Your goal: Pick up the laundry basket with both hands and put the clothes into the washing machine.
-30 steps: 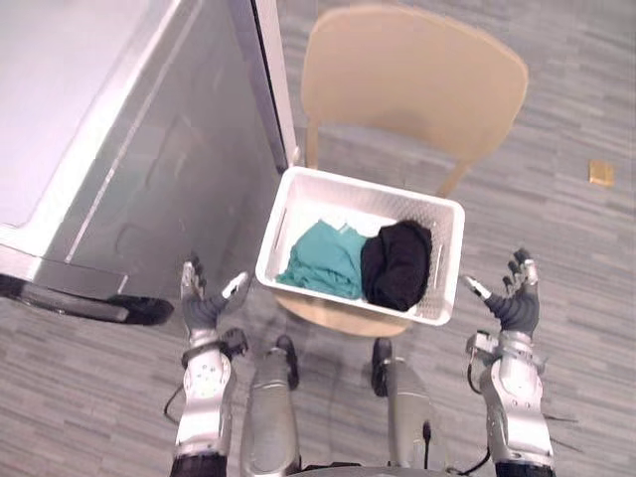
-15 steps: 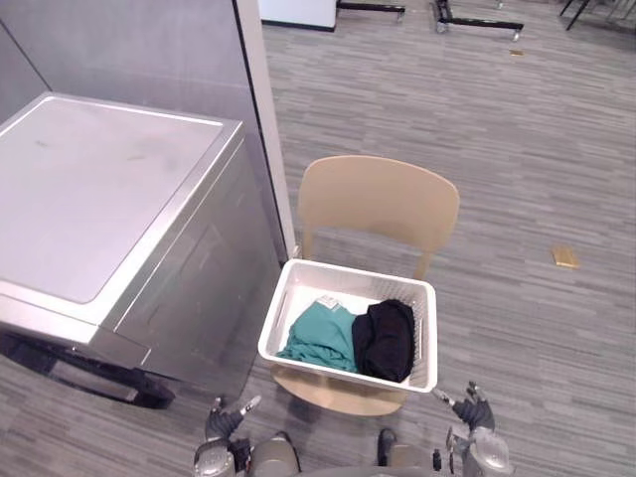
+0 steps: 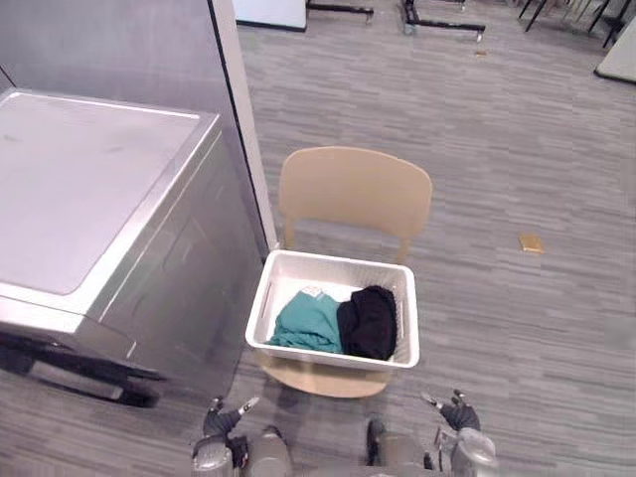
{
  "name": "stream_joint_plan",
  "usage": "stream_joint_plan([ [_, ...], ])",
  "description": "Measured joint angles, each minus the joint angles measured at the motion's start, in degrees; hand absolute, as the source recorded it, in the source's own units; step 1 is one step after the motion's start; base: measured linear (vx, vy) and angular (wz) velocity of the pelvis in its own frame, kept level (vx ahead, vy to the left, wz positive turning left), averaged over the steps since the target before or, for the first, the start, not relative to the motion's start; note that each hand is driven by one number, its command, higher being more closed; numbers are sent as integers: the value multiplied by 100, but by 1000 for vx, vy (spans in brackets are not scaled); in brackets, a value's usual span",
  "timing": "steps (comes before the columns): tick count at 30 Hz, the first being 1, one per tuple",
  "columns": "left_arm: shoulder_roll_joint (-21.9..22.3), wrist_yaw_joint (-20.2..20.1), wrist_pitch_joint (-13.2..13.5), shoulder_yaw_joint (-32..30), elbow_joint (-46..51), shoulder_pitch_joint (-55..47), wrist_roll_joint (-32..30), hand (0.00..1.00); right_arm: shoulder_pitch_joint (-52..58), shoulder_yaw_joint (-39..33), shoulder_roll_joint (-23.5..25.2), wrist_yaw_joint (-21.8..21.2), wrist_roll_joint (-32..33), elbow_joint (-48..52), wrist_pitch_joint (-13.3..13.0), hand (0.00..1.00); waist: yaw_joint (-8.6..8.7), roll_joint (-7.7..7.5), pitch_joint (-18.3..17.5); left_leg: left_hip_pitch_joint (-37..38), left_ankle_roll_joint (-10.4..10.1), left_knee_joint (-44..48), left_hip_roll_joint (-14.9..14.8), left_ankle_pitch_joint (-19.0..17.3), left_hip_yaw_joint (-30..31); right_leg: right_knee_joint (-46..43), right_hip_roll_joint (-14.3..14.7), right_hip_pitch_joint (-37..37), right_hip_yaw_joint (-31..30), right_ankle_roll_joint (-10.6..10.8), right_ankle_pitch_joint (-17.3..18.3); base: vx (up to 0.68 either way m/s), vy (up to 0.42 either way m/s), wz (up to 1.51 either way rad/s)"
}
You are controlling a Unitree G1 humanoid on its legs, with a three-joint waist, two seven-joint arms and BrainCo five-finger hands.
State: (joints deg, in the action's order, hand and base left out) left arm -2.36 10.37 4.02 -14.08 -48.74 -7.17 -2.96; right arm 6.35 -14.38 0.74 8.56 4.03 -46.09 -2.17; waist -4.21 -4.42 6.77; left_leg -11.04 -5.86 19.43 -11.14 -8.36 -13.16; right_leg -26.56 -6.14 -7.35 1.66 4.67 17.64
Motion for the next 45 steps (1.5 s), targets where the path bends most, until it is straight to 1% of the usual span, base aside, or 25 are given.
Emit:
stream_joint_plan([
  [1,41,9,7,-2,-30,43,-4,0,-32,-7,-7,1,8,-39,-17,0,-19,15,-39,-69,1,-65,4,116,88,125,47,20,65,-52,15,-67,-212,43],
  [2,149,13,8,21,-31,65,-4,0,-130,-16,-39,7,65,-55,-28,0,-34,169,-16,-194,42,-289,30,410,303,233,76,-39,313,-111,-52,-60,-145,79],
  [5,297,20,25,124,-31,221,7,0,-214,-69,-126,86,238,-158,-21,0,76,306,-43,-464,-77,-1365,232,1607,387,406,-136,-309,1124,-267,-255,-34,-114,129],
  [6,313,45,23,115,-61,285,6,0,-274,-118,-114,125,270,-269,-9,0,86,319,-42,-552,22,-994,120,1395,-325,575,-183,-285,1444,-351,-357,-30,-86,167],
  [7,316,89,18,125,-103,264,5,0,-362,-163,-91,135,311,-250,-10,0,85,321,-38,-516,382,-620,10,1107,-927,527,-280,-265,1735,-396,-388,-3,-53,123],
  [11,179,98,18,280,-242,272,4,0,-490,-366,-83,133,330,-312,-33,0,207,246,2,-151,807,-763,45,921,-1789,595,-562,189,2469,-410,-399,-17,53,86],
  [12,152,99,4,279,-298,306,3,0,-507,-389,-87,134,330,-325,-41,0,217,248,2,-75,873,-663,-33,796,-1991,666,-618,291,2643,-406,-399,67,132,54],
  [13,105,100,-49,337,-361,391,1,0,-515,-360,-179,140,330,-434,-102,0,351,142,-14,-89,856,-274,-256,475,-2516,800,-838,432,2952,-217,-504,90,151,75],
  [14,100,100,-48,397,-376,428,-2,0,-518,-350,-221,141,333,-437,-105,0,437,169,-14,-110,777,-174,-322,449,-2664,853,-948,499,3112,-134,-552,96,223,141],
  [15,119,98,-43,621,-431,583,-6,0,-433,-383,-367,177,361,-457,-93,0,643,330,11,-128,643,-339,-385,580,-2629,1028,-1005,730,3464,76,-692,46,296,156],
  [16,163,95,-11,847,-432,666,-5,0,-327,-385,-532,198,389,-562,-71,0,671,592,9,-24,487,-765,-445,1020,-2414,1145,-979,930,3715,221,-768,56,326,147],
  [17,142,94,12,950,-443,711,-5,0,-331,-398,-569,214,389,-655,-62,0,679,667,13,5,268,-816,-392,1010,-2263,1149,-1005,1007,3791,321,-774,101,325,118],
  [20,-180,91,16,1019,-492,816,-9,0,-445,-402,-247,241,392,-751,10,0,643,340,204,-160,564,-399,138,596,-1845,1123,-1490,1345,4005,478,-933,104,260,86],
  [22,-283,93,0,1090,-513,743,-23,0,-584,-378,-169,229,390,-791,7,0,601,322,218,-305,660,162,190,64,-1697,654,-1781,1336,3921,551,-1021,117,340,53],
  [23,-345,85,-7,1175,-513,616,-44,0,-651,-373,-186,222,390,-815,9,0,585,342,229,-248,663,322,297,-208,-1640,107,-2046,1222,3653,385,-1143,128,383,29],
  [24,-355,87,-14,1213,-515,499,-55,0,-671,-322,-227,200,390,-793,4,0,566,396,257,-131,673,332,387,-363,-1583,-615,-2259,909,3159,-164,-1286,113,324,24],
  [26,-369,87,-47,1212,-517,403,-64,0,-672,-231,-238,127,387,-770,6,0,600,449,292,35,688,188,505,-426,-1449,-1650,-2060,246,2219,-533,-967,141,256,31],
  [27,-451,87,-49,1208,-516,379,-104,0,-691,-106,-241,123,380,-768,8,0,638,441,324,195,681,-27,651,-416,-1356,-1940,-1718,-93,1732,-217,-670,165,208,44],
  [28,-460,87,-49,1208,-516,368,-129,0,-681,-38,-241,121,379,-768,7,0,660,445,350,275,672,-115,699,-408,-1346,-1921,-1525,-215,1548,-138,-534,179,160,43],
  [31,-451,85,-45,1149,-517,378,-176,0,-633,199,-252,104,365,-769,7,0,660,453,398,499,769,-310,884,-346,-1058,-991,-422,-694,816,8,-155,184,63,51],
  [33,-391,85,-30,1130,-512,506,-182,0,-609,203,-285,95,359,-768,18,0,735,476,420,509,791,-301,993,-306,-718,-143,191,-906,164,-60,-266,243,-43,125],
  [34,-330,88,-32,1110,-519,552,-234,0,-520,207,-314,100,307,-768,18,0,760,418,442,559,778,-228,1157,-314,-403,58,143,-852,122,-288,-831,261,-81,138],
  [36,-101,92,-4,953,-453,557,-235,0,-464,307,-332,50,296,-673,22,0,617,518,438,575,687,-239,1139,-284,-97,67,84,-697,456,-291,-775,304,-100,101],
  [42,174,75,-32,735,-482,384,-236,0,-662,482,-225,-132,28,-380,-23,0,494,515,434,933,258,-935,1088,-26,217,549,99,-194,990,-341,-805,153,-71,47],
  [45,133,78,-36,706,-541,328,-236,0,-758,820,-236,-143,-103,-379,-13,0,471,524,394,965,266,-1054,1114,34,236,903,131,-26,1019,-374,-857,63,22,7],
])
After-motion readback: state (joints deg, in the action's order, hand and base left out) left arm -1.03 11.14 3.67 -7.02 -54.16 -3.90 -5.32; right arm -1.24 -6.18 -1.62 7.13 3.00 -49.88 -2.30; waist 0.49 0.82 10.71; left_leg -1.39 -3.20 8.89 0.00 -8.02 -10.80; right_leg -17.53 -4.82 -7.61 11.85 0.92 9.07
